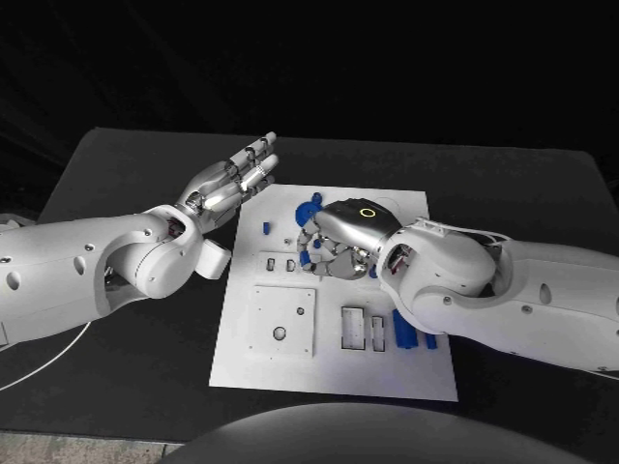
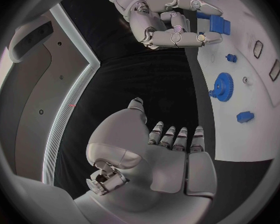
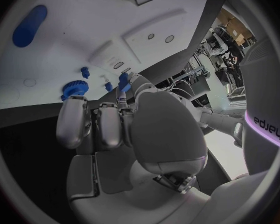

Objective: Assemble the parts on the task board

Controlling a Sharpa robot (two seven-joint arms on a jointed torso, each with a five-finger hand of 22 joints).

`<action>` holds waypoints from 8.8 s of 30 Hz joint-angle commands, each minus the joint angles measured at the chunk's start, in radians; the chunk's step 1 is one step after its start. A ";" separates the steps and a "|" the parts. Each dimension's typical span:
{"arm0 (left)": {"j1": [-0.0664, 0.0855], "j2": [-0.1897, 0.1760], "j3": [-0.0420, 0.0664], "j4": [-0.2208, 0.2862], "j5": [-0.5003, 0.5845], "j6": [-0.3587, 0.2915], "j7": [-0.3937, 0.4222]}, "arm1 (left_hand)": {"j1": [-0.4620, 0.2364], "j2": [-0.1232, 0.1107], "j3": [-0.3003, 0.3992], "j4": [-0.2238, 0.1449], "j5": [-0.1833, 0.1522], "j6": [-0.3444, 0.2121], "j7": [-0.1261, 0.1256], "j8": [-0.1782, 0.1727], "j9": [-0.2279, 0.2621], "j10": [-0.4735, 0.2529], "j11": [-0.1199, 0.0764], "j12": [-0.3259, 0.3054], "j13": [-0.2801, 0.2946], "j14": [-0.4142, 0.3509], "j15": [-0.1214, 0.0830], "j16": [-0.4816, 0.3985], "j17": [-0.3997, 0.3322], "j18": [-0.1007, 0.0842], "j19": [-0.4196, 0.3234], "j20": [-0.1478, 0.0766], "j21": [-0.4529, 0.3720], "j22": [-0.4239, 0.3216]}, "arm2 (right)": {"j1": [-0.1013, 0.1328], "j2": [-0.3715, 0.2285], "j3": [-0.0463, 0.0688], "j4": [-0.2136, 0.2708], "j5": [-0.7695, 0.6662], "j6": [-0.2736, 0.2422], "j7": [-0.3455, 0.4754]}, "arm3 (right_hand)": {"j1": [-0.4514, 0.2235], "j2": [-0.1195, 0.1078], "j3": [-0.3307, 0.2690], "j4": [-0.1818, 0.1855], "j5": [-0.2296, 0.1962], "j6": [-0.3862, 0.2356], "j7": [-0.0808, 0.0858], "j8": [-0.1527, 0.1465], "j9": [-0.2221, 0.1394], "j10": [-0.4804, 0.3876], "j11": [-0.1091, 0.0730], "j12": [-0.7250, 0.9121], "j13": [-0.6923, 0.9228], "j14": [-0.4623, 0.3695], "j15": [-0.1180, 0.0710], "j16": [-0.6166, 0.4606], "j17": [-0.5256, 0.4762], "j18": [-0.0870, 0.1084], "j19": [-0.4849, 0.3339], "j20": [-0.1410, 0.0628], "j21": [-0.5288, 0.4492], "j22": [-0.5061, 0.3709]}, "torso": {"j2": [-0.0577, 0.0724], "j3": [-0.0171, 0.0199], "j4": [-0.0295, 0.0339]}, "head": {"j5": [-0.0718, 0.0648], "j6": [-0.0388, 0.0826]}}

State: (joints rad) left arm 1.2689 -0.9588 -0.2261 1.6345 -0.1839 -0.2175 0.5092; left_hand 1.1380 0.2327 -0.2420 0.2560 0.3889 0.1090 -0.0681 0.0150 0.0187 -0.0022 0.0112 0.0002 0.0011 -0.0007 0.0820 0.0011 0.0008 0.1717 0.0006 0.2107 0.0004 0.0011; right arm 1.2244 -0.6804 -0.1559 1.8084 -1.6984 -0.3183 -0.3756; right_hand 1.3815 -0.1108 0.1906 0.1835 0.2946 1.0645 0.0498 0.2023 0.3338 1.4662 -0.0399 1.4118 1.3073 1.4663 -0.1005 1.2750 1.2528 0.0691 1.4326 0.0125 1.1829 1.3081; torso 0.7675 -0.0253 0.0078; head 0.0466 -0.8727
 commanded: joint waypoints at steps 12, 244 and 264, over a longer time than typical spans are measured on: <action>-0.001 -0.002 0.000 0.001 0.000 0.024 0.008 | 0.011 -0.003 0.001 -0.005 0.006 0.003 0.006 0.006 0.001 0.002 0.007 0.000 -0.001 0.001 0.006 -0.001 -0.001 0.008 -0.001 0.008 0.000 -0.001 | -0.032 0.024 0.002 -0.034 -0.083 0.001 -0.095 | -0.004 -0.005 0.010 -0.022 0.055 -0.003 0.003 -0.006 0.031 0.015 0.002 -0.010 0.081 0.050 0.002 -0.016 -0.016 0.016 -0.007 0.001 -0.018 0.079 | 0.000 -0.0004 0.0008 | 0.006 0.000; 0.158 0.284 -0.006 -0.104 -1.114 0.686 -1.007 | -0.267 -0.062 0.068 -0.029 -0.337 0.855 0.095 0.440 0.952 1.573 -0.057 1.571 1.570 1.572 -0.180 1.570 1.570 -0.129 1.472 -0.194 1.467 1.412 | 0.103 -0.286 -0.055 -0.005 0.127 -0.061 -0.001 | -0.068 0.161 -0.199 0.071 -0.055 -0.161 0.033 -0.112 -0.133 -0.004 0.020 -0.040 0.034 0.044 0.017 -0.007 -0.063 0.020 0.006 0.015 -0.076 0.115 | -0.120 0.0602 -0.0148 | 0.073 0.000; 0.154 0.289 -0.006 -0.066 -1.037 0.590 -0.996 | -0.292 -0.042 0.073 -0.022 -0.338 0.848 0.097 0.410 0.946 1.573 -0.056 1.571 1.570 1.572 -0.180 1.570 1.570 -0.127 1.467 -0.196 1.456 1.401 | 0.103 -0.285 -0.056 -0.008 0.129 -0.047 -0.007 | -0.064 0.163 -0.194 0.069 -0.053 -0.160 0.034 -0.113 -0.134 -0.005 0.020 -0.041 0.034 0.043 0.017 -0.009 -0.066 0.020 0.006 0.015 -0.078 0.115 | -0.119 0.0594 -0.0154 | 0.065 0.000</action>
State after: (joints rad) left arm 1.4234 -0.6734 -0.2321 1.5643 -1.2579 0.4062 -0.4959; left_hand 0.8576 0.1894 -0.1745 0.2324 0.0520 0.9594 0.0245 0.4285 0.9668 1.4662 -0.0389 1.5684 1.3075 1.4659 -0.0948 1.5684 1.3080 0.0314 1.4671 0.0232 1.4600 1.3081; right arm 1.3273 -0.9659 -0.2117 1.8020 -1.5675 -0.3756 -0.3780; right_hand 1.3073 0.0512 -0.0088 0.2540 0.2400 0.9001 0.0824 0.0964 0.2009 1.4561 -0.0161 1.3772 1.4252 1.4700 -0.0890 1.2711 1.1872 0.0843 1.4396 0.0270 1.1114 1.3081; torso 0.6483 0.0341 -0.0083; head 0.1140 -0.8728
